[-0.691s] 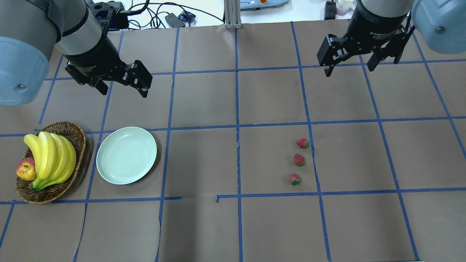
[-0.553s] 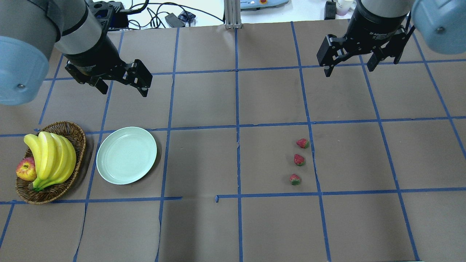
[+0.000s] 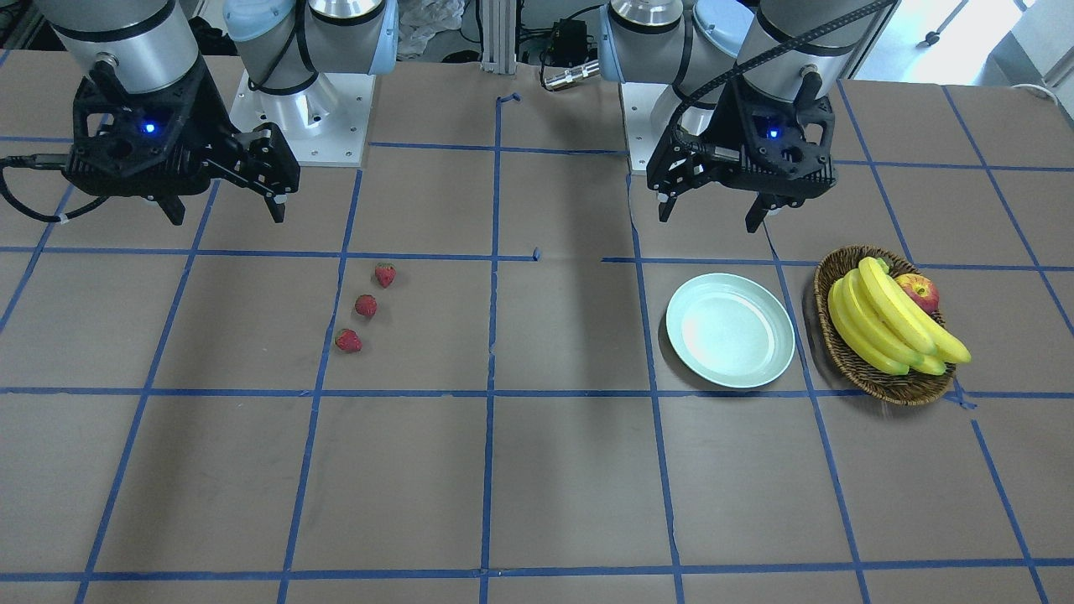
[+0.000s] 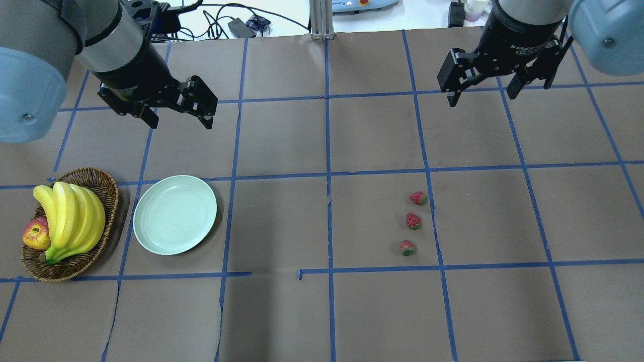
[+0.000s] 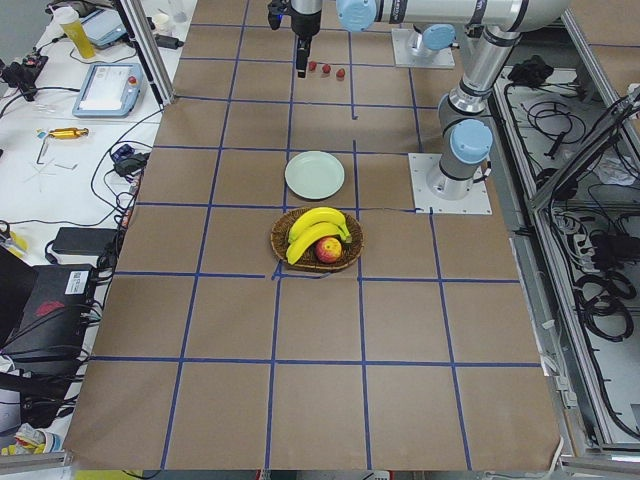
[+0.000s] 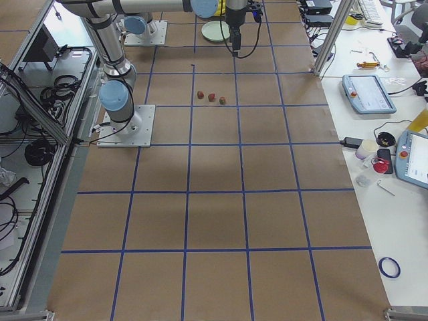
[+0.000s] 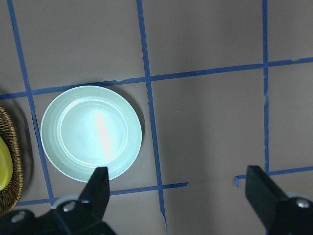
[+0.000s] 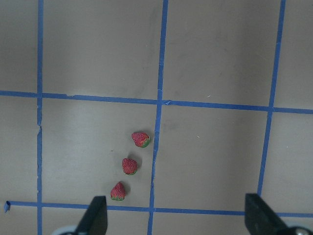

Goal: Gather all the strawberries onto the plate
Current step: 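Move the right gripper over the row of three strawberries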

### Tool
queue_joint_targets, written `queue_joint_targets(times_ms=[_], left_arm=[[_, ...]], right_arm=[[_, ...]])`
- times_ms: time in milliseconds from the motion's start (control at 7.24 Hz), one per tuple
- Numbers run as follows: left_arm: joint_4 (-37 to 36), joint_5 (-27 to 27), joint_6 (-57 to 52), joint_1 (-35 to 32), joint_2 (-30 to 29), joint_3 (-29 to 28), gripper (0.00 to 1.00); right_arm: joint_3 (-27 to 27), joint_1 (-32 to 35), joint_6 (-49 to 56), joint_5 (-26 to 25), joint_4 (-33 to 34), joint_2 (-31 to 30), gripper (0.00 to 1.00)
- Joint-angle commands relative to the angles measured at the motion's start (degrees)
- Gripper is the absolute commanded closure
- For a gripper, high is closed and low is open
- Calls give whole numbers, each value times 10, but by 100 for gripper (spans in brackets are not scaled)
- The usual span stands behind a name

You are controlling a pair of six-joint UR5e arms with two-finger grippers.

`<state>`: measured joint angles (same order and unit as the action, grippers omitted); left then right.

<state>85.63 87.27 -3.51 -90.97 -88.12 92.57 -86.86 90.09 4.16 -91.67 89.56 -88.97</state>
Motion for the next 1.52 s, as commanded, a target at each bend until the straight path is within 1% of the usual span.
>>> queue_joint_targets(times_ms=[0, 829, 967, 1106, 1244, 1382], left_arm=[[2, -2, 5, 0, 1, 0, 0], [5, 2, -4, -1, 1, 2, 0], [4, 3, -5, -1, 1, 4, 0], [4, 4, -5, -1, 0, 8, 0], [4, 4, -5, -1, -2, 9, 0], [4, 4, -4, -1, -3, 9, 0]], right_arm=[[-1, 0, 0, 0, 0, -1, 0], [-5, 0, -1, -1, 0, 4, 0], [-19, 0, 1, -3, 2, 14, 0], [-45, 0, 0, -3, 12, 50, 0], [-69, 1, -2, 5, 44, 82, 0], [-101, 2, -2, 6, 75, 99, 0]])
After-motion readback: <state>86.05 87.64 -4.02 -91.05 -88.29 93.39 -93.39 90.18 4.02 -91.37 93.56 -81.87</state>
